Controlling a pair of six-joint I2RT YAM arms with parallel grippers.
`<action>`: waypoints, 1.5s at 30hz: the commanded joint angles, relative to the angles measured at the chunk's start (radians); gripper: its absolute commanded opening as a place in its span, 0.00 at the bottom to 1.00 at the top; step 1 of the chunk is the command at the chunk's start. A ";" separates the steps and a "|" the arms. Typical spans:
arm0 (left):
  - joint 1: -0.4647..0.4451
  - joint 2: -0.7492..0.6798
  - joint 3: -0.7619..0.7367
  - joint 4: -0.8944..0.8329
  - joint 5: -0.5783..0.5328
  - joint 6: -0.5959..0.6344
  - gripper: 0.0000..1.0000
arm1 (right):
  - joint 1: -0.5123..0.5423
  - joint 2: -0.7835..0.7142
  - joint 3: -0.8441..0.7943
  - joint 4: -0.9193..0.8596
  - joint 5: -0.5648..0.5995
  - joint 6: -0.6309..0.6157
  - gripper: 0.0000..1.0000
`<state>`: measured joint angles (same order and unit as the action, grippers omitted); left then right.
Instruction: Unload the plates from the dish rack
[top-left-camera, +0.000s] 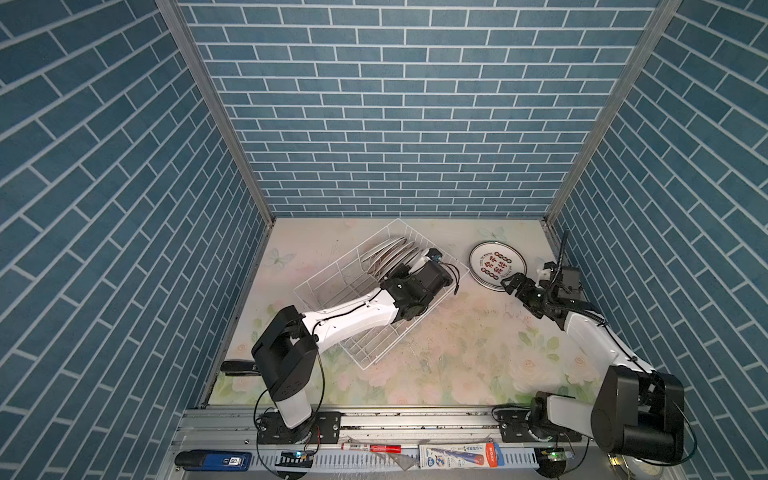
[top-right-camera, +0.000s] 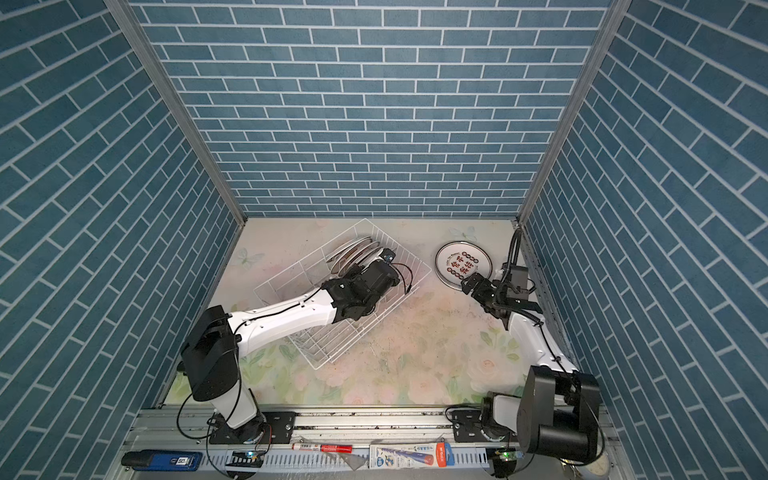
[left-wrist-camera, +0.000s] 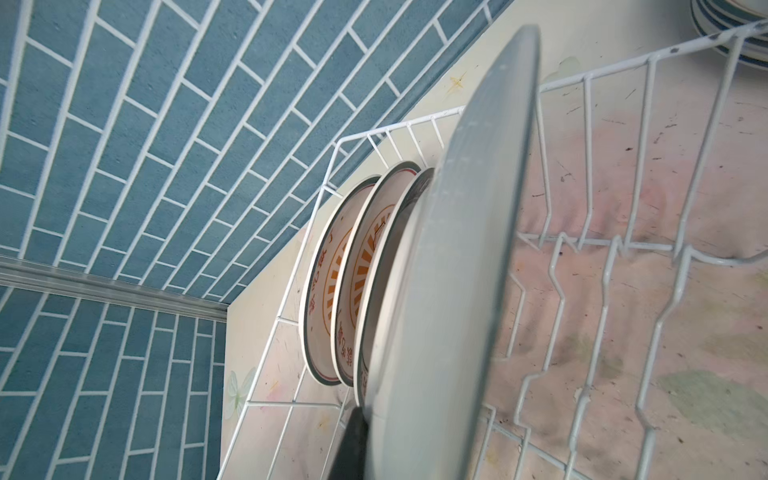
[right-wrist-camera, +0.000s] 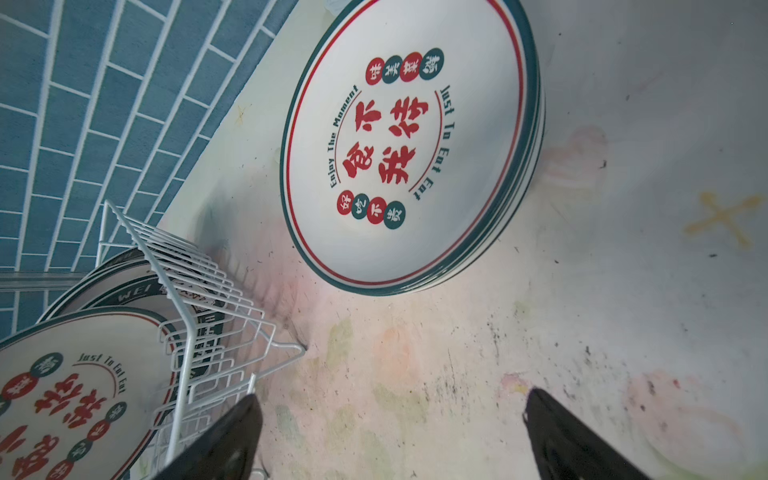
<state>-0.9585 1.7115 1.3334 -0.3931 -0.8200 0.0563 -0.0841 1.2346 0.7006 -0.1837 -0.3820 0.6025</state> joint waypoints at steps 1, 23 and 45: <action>-0.037 -0.055 -0.014 -0.006 -0.007 -0.023 0.00 | -0.002 -0.025 -0.028 0.018 -0.015 0.012 0.99; -0.201 -0.100 0.007 -0.049 0.012 -0.016 0.00 | -0.002 -0.069 -0.071 0.043 -0.027 0.007 0.99; -0.271 -0.006 0.060 0.021 -0.134 0.044 0.00 | -0.002 -0.052 -0.070 0.061 -0.048 0.011 0.99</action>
<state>-1.2160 1.7027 1.3552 -0.4133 -0.9333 0.0952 -0.0841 1.1786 0.6445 -0.1410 -0.4164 0.6044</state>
